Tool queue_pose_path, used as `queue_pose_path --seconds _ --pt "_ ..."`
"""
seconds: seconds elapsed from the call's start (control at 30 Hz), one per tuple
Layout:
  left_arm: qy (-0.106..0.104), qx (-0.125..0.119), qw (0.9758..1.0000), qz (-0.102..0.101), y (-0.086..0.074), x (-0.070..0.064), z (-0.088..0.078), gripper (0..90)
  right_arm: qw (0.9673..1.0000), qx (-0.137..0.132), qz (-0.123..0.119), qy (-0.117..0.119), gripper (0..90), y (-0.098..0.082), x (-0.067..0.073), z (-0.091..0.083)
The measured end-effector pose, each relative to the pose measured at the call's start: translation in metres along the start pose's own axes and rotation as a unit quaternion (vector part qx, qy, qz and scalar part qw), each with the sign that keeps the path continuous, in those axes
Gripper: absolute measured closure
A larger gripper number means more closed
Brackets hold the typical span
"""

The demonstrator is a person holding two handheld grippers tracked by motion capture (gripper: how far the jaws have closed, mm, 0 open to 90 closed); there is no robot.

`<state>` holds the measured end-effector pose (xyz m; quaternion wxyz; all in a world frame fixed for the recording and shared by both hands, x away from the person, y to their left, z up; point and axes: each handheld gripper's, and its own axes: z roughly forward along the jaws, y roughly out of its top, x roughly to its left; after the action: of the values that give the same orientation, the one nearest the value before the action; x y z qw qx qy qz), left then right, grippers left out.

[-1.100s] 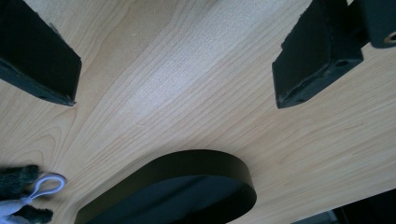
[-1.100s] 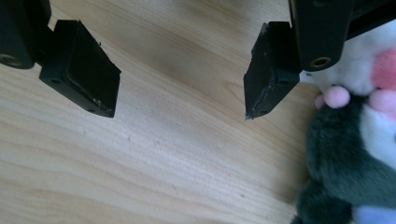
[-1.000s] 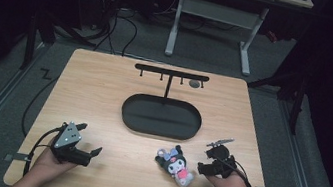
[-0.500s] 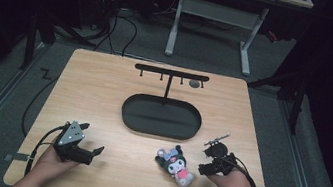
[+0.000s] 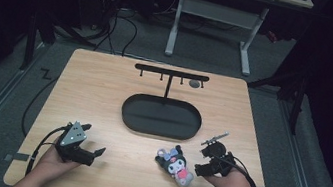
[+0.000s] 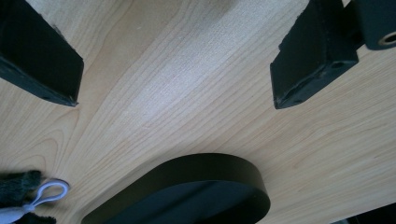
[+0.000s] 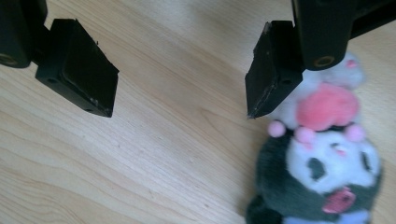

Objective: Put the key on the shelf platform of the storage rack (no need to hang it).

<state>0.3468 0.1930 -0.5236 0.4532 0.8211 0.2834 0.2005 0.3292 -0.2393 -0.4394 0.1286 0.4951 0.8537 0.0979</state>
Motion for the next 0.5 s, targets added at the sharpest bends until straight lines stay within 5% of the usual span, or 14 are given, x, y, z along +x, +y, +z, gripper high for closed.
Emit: queue_pose_path --seconds 0.5 --pt "-0.002 -0.001 1.0 0.002 0.001 0.0 0.0 3.5 0.9996 -0.005 -0.022 0.019 16.6 0.018 0.031 -0.014"
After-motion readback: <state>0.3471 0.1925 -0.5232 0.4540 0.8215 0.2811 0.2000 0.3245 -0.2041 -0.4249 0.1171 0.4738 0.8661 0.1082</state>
